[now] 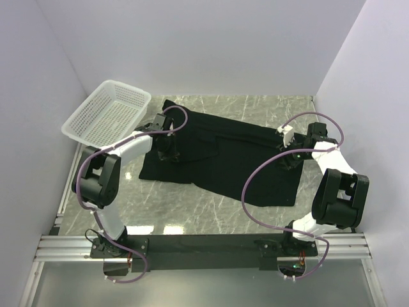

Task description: Fold and stack the t-shirts

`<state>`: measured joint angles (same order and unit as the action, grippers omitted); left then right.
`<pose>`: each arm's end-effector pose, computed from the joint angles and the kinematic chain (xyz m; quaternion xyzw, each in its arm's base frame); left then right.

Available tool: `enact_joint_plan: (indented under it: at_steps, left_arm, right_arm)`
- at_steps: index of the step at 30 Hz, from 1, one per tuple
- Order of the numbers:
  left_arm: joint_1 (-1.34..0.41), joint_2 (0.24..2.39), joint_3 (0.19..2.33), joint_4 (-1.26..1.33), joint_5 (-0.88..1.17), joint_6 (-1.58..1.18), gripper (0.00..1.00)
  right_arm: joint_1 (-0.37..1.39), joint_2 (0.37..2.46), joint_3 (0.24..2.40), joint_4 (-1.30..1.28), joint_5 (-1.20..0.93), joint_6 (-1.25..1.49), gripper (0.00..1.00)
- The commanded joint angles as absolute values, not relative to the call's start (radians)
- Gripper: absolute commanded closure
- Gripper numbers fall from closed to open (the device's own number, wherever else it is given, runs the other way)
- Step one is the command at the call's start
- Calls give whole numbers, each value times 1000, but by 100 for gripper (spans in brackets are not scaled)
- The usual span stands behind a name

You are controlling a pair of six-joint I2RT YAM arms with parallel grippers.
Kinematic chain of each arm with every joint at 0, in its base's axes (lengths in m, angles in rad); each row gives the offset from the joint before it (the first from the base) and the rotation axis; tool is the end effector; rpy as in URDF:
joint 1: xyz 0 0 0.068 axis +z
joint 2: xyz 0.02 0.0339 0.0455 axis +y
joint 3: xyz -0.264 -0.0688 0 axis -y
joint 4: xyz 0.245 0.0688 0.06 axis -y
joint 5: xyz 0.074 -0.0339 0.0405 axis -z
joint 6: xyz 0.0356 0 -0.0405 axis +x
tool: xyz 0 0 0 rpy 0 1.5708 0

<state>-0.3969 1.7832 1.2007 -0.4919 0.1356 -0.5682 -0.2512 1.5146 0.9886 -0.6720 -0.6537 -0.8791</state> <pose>0.3350 -0.1456 0.1908 -0.0662 0.9650 -0.1719 0.1866 0.2809 -0.0497 0.2107 -0.3440 0.8668 0.1724 0.3172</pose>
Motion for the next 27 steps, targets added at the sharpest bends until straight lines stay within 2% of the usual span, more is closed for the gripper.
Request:
enact_joint_plan:
  at_steps: [1, 27]
  left_arm:
    - [-402, 1723, 1204, -518, 150, -545, 99]
    - [-374, 1647, 1144, -568, 89, -531, 99]
  right_arm:
    - [-256, 1486, 979, -652, -675, -879, 57]
    - [-256, 1491, 962, -634, -669, -877, 57]
